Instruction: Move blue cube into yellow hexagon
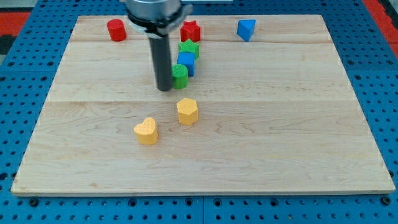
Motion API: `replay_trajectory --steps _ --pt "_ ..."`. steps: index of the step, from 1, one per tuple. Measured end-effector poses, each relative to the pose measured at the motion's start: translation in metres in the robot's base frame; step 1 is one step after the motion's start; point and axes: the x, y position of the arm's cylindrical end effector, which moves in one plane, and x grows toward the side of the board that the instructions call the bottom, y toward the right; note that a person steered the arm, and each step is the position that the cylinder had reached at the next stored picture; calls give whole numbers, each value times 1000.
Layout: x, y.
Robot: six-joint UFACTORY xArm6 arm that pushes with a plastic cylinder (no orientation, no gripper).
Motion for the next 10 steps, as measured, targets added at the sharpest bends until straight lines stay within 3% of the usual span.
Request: replay_trajectory --steps 1,2,3,6,8,9,10 --pt "-36 4" --pt "-62 52" --pt "-66 89" --pt "-28 195" --pt "-19 102" --pt "8 75" --pt "-13 115"
